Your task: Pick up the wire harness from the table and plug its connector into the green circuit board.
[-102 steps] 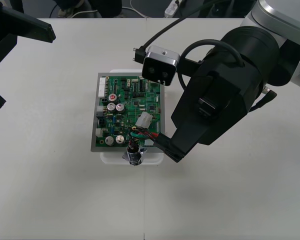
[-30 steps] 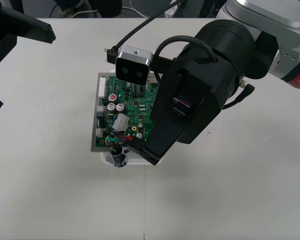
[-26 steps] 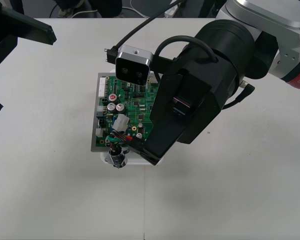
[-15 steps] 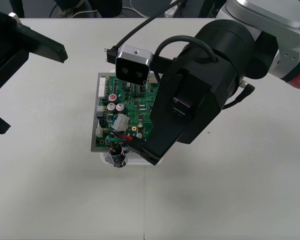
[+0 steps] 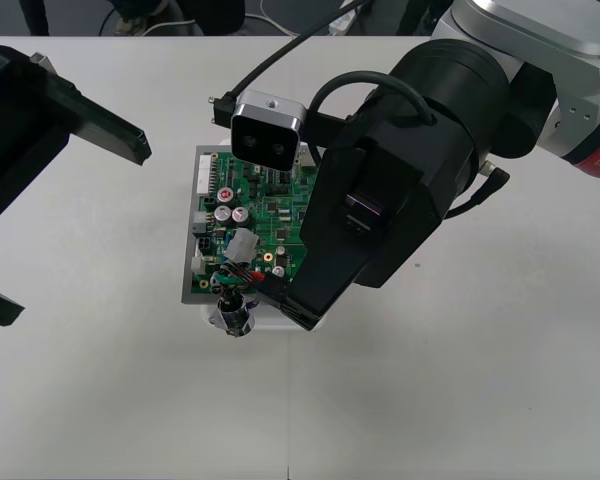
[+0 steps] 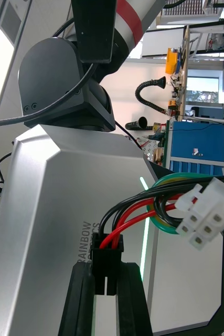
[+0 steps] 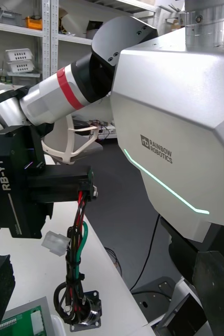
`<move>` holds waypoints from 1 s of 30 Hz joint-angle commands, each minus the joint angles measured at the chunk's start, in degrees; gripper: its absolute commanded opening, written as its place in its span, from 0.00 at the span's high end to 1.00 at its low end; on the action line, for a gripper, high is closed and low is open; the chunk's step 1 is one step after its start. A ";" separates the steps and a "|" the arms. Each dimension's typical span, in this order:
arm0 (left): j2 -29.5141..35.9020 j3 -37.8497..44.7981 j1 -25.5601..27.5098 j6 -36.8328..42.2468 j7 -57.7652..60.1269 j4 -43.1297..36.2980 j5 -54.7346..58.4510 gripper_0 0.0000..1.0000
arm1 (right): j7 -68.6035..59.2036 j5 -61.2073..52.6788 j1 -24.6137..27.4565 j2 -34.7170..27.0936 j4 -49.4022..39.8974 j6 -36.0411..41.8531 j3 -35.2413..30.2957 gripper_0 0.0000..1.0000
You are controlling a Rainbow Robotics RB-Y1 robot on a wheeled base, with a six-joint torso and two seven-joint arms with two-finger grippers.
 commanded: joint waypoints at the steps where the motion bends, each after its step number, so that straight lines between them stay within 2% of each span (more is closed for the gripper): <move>1: 0.26 -0.59 -0.42 -1.66 -0.37 -2.69 -1.27 0.00 | -1.44 -1.05 -2.93 0.54 -0.91 -0.14 0.55 1.00; 17: 0.09 -5.34 -1.30 -1.49 1.30 -4.18 -1.27 0.00 | -1.44 -1.05 -2.93 0.54 -0.91 -0.14 0.46 1.00; 30: -2.73 -6.13 -2.70 3.70 2.80 -4.18 -3.47 0.00 | -1.44 -1.05 -2.93 0.45 -0.91 -0.14 0.55 1.00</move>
